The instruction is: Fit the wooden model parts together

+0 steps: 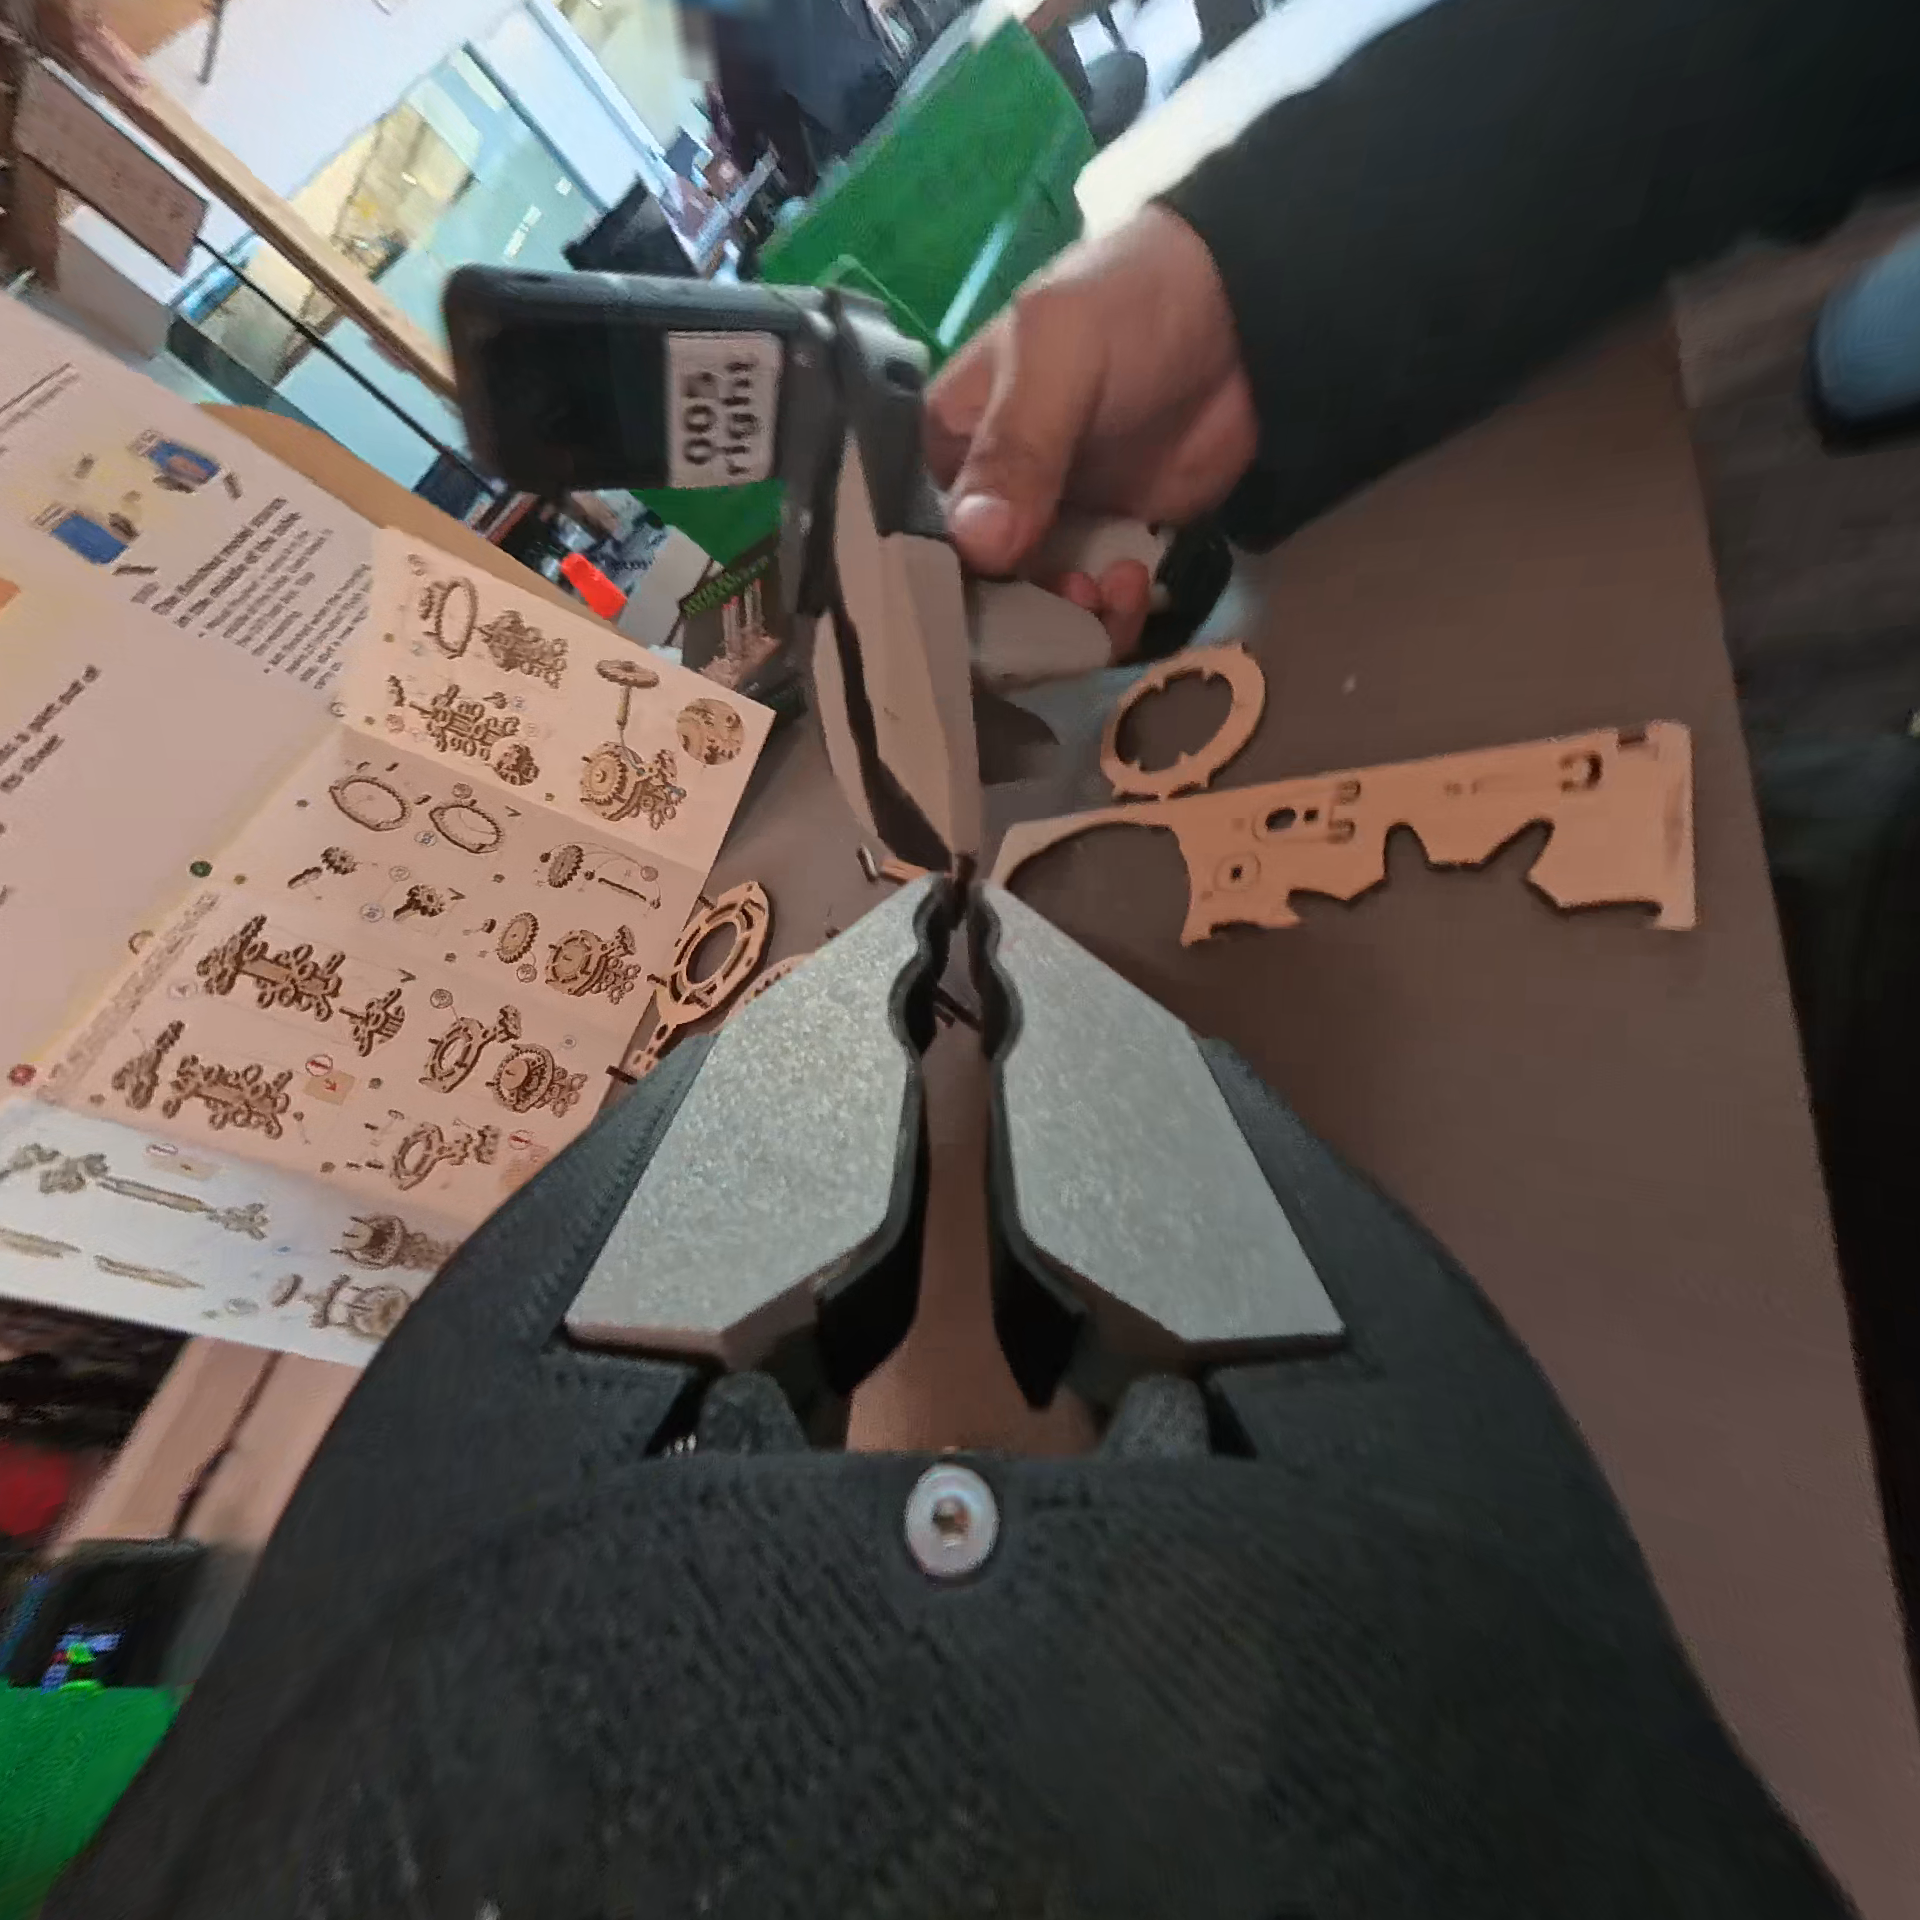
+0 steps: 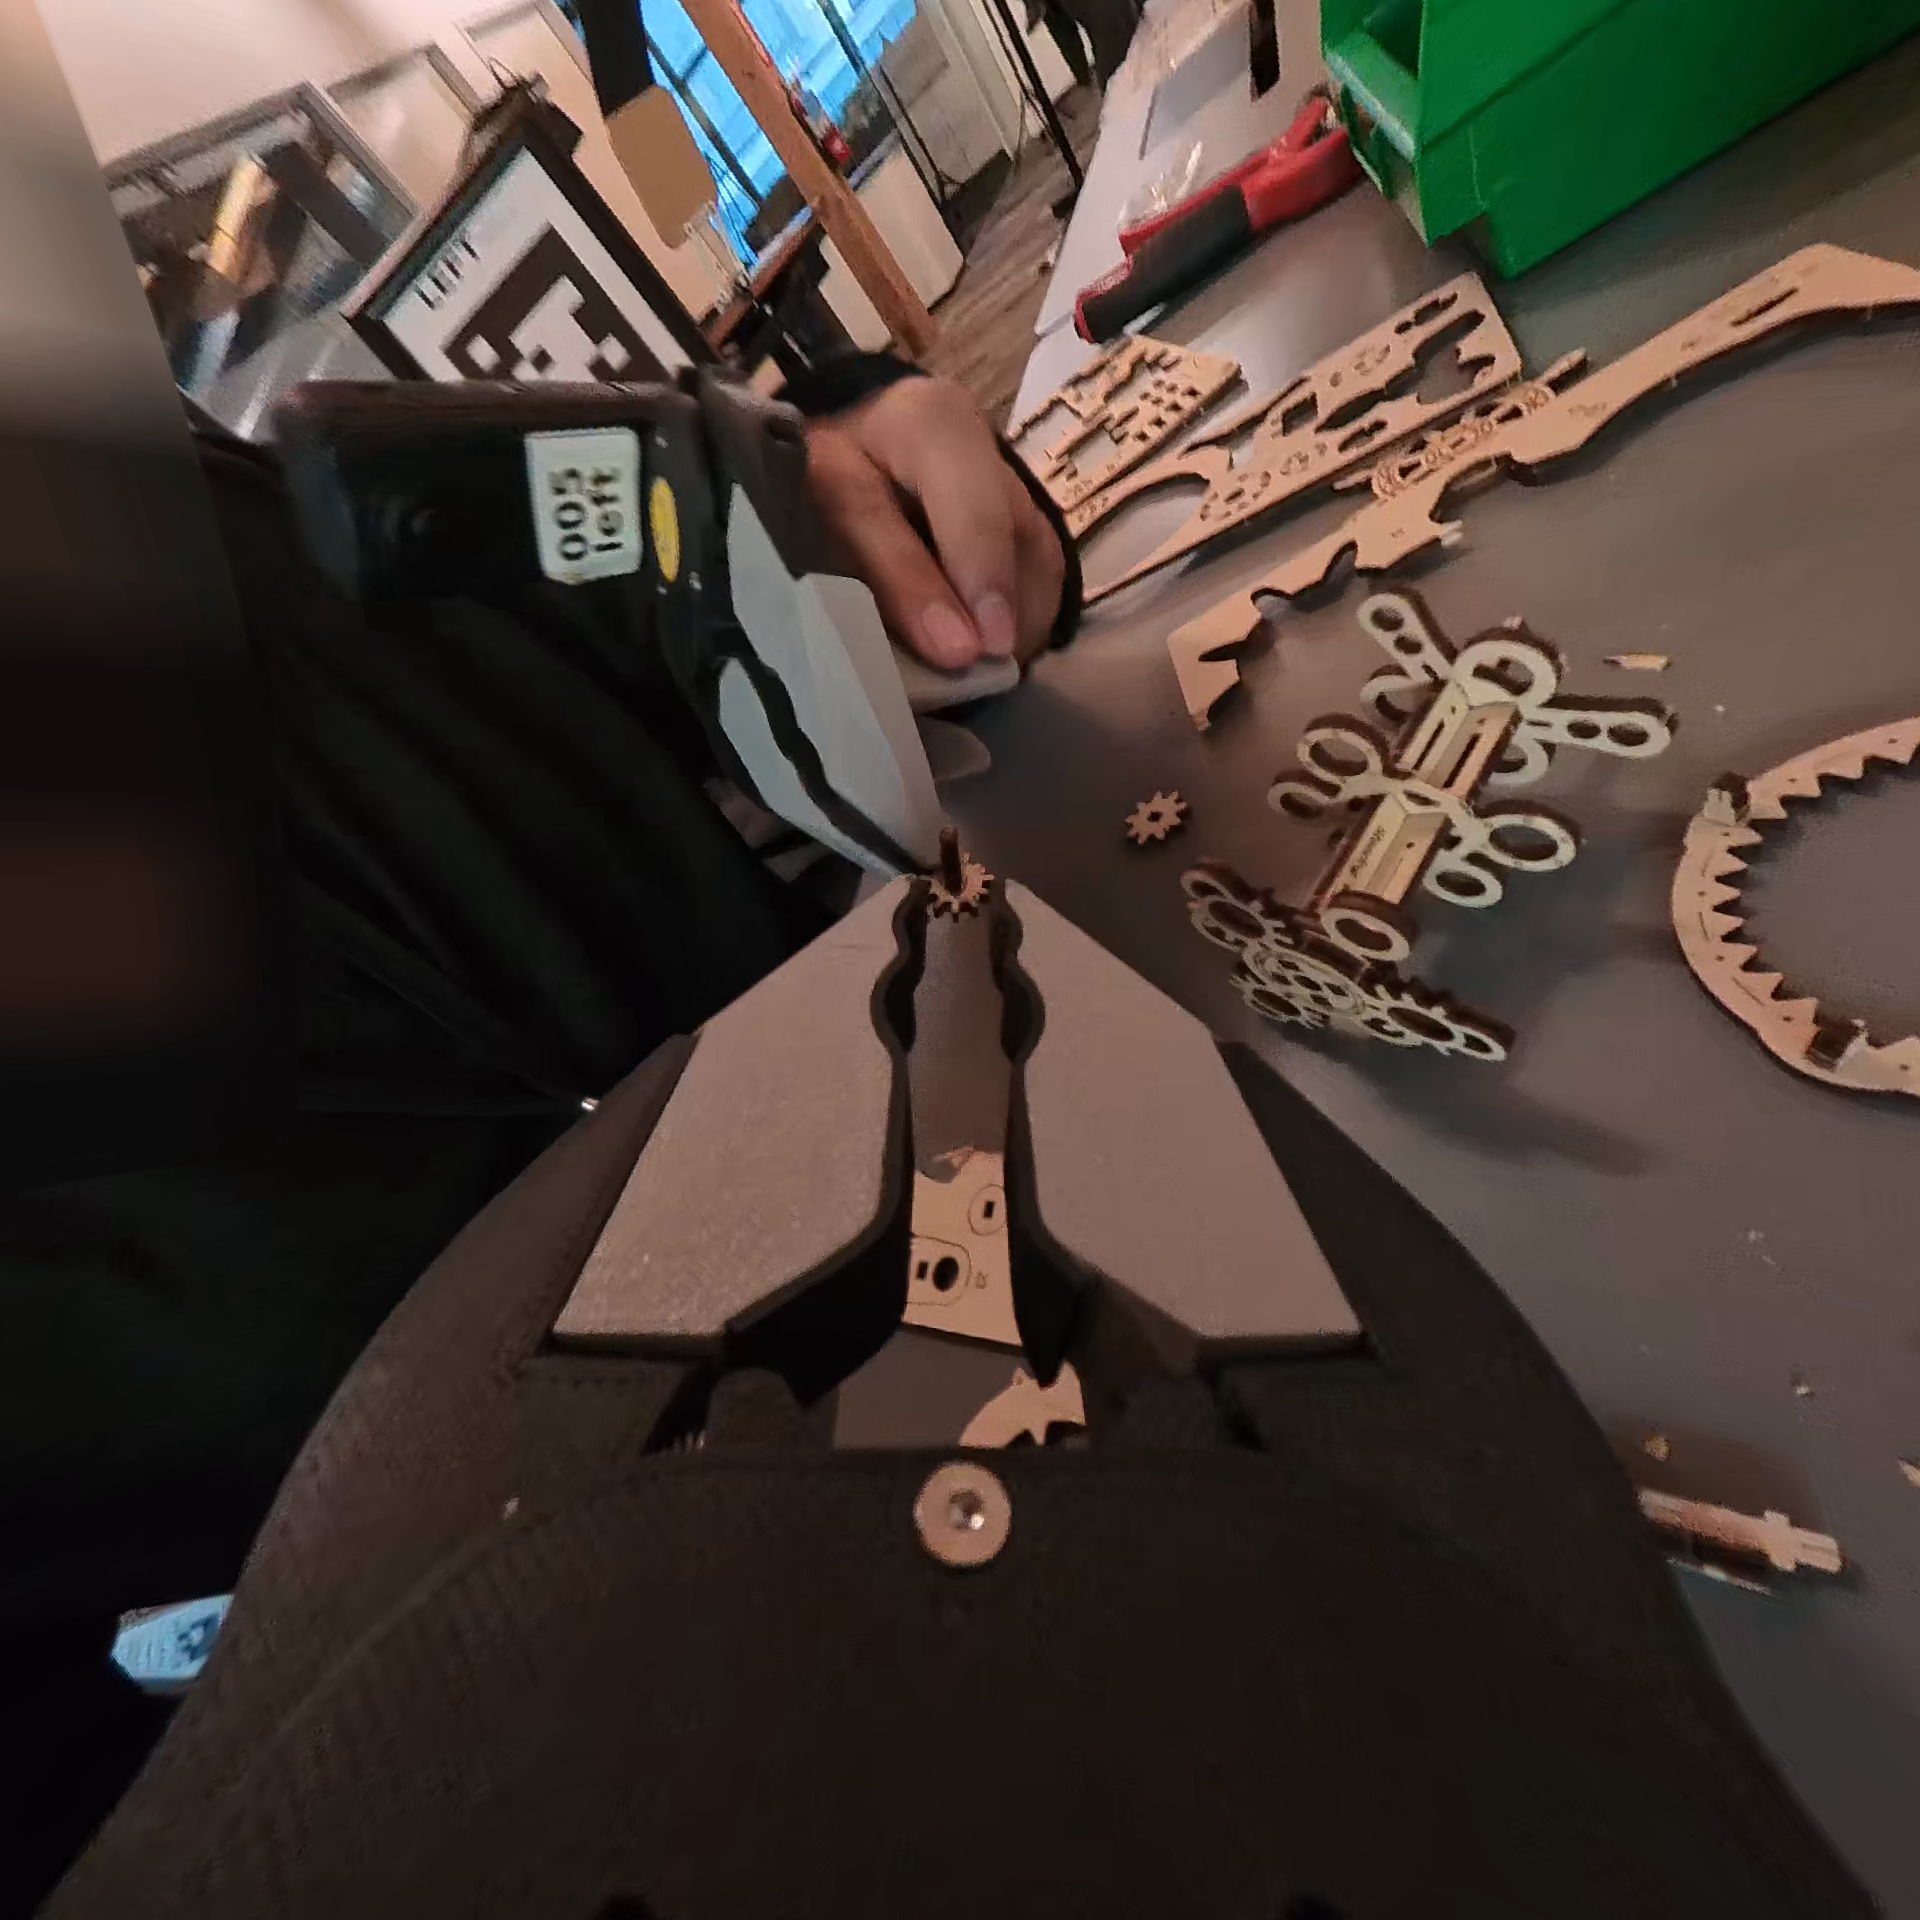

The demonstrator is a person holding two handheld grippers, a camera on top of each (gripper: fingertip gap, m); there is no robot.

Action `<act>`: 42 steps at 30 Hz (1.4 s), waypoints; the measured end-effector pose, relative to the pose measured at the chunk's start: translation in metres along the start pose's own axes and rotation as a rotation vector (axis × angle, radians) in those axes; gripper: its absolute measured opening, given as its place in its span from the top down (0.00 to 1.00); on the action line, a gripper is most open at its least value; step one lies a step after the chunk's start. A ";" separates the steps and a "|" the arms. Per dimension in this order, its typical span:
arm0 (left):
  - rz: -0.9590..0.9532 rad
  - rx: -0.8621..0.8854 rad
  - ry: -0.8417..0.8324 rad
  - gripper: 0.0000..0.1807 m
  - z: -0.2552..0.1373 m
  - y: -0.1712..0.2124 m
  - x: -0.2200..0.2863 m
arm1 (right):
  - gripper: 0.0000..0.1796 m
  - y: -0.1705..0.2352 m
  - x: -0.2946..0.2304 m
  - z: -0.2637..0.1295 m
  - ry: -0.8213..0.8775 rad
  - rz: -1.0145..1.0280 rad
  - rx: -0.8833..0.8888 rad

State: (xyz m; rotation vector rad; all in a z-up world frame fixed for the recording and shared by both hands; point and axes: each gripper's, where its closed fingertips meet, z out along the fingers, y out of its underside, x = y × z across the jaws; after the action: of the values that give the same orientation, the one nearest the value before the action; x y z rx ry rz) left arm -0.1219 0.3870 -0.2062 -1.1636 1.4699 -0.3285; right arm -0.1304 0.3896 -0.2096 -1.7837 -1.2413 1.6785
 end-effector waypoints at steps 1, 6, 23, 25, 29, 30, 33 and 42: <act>-0.054 0.033 -0.016 1.00 -0.003 -0.003 -0.005 | 0.95 -0.004 -0.003 -0.001 -0.017 -0.001 0.024; -0.257 0.186 -0.048 1.00 -0.016 -0.015 -0.024 | 0.91 -0.013 -0.007 -0.007 -0.022 -0.017 0.072; -0.090 0.237 -0.195 1.00 -0.019 -0.030 -0.027 | 0.88 -0.035 -0.031 0.006 -0.126 -0.045 0.180; -0.069 0.231 -0.221 1.00 -0.018 -0.031 -0.027 | 0.92 -0.036 -0.029 0.006 -0.116 -0.044 0.190; -0.090 0.202 -0.233 1.00 -0.014 -0.026 -0.027 | 0.94 -0.036 -0.023 0.001 -0.065 -0.066 0.190; -0.109 0.208 -0.222 1.00 -0.015 -0.026 -0.027 | 0.94 -0.036 -0.022 0.000 -0.046 -0.073 0.182; -0.211 0.220 -0.169 1.00 -0.019 -0.025 -0.030 | 0.94 -0.030 -0.013 0.000 0.045 -0.111 0.136; -0.467 0.071 0.104 0.99 -0.008 -0.001 -0.027 | 0.94 -0.008 0.007 0.007 0.266 -0.263 -0.057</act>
State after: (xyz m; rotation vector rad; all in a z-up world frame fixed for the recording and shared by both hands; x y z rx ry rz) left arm -0.1332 0.4043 -0.1876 -1.4437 1.2500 -0.7640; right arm -0.1403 0.3976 -0.2087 -1.7213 -1.3445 1.2299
